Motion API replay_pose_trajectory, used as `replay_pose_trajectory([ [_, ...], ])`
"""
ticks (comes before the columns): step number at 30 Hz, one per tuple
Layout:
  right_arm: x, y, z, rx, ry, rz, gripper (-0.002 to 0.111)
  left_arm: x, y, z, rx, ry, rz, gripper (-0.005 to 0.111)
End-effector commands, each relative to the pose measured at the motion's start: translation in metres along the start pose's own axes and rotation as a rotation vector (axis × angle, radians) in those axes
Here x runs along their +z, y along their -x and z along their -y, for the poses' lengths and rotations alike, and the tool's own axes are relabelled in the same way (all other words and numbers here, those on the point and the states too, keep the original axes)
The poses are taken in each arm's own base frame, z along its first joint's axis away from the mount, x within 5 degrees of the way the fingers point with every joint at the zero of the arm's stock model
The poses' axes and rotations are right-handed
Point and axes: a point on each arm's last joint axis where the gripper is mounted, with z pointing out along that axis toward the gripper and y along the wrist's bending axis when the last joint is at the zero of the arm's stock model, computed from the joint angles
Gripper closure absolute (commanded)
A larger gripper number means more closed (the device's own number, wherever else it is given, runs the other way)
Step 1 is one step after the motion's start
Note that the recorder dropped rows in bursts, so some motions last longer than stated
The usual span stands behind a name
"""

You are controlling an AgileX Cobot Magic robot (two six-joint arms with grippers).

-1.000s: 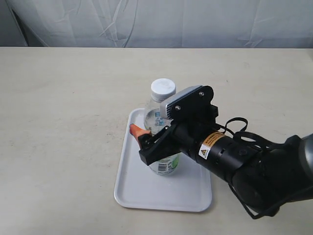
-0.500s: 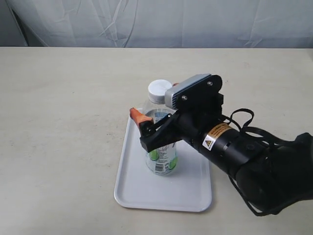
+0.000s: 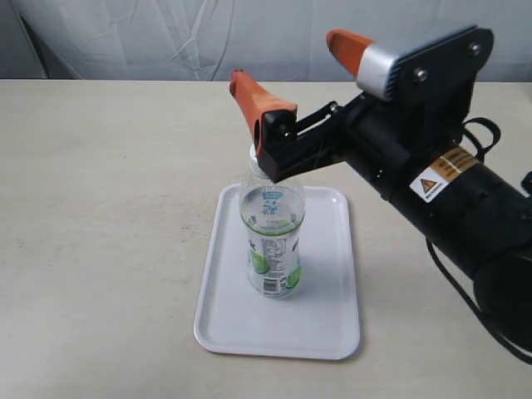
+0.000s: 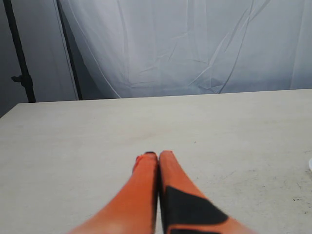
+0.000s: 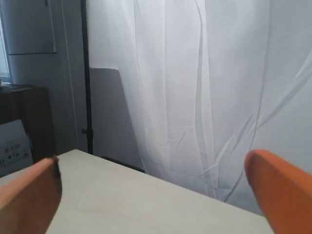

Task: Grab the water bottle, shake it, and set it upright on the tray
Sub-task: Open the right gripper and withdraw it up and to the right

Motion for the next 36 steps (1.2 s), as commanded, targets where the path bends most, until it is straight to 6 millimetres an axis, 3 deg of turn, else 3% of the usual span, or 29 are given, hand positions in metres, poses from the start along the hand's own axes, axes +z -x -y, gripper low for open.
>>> replay_pose_trajectory([
  [1, -0.005, 0.022, 0.001, -0.016, 0.015, -0.012, 0.004, 0.000, -0.001, 0.000, -0.002, -0.007, 0.007, 0.105],
  [6, -0.011, 0.027, 0.008, -0.005, -0.038, -0.114, 0.005, 0.000, -0.001, 0.000, -0.002, -0.007, 0.007, 0.105],
  [8, -0.014, 0.025, 0.009, -0.018, -0.039, -0.172, 0.013, 0.000, -0.001, 0.000, -0.002, -0.007, 0.007, 0.105],
  [11, -0.017, 0.024, 0.009, -0.024, -0.039, -0.216, 0.042, 0.000, -0.001, 0.000, -0.002, -0.007, 0.007, 0.105],
  [15, -0.021, 0.033, 0.011, -0.022, -0.041, -0.177, 0.109, 0.000, -0.001, 0.000, -0.002, -0.007, 0.007, 0.105],
  [19, -0.025, 0.044, 0.014, -0.017, -0.065, -0.111, 0.105, 0.000, -0.001, 0.000, -0.002, -0.007, 0.007, 0.105],
  [26, -0.027, 0.047, 0.016, -0.044, -0.086, -0.108, 0.105, 0.000, -0.001, 0.000, -0.002, -0.007, 0.007, 0.105],
  [32, -0.030, 0.046, 0.033, 0.127, -0.280, -0.093, 0.105, 0.000, -0.001, 0.000, -0.002, -0.007, 0.007, 0.105],
  [36, -0.032, 0.044, 0.037, 0.065, -0.320, -0.133, 0.105, 0.000, -0.001, 0.000, -0.002, -0.007, 0.007, 0.105],
])
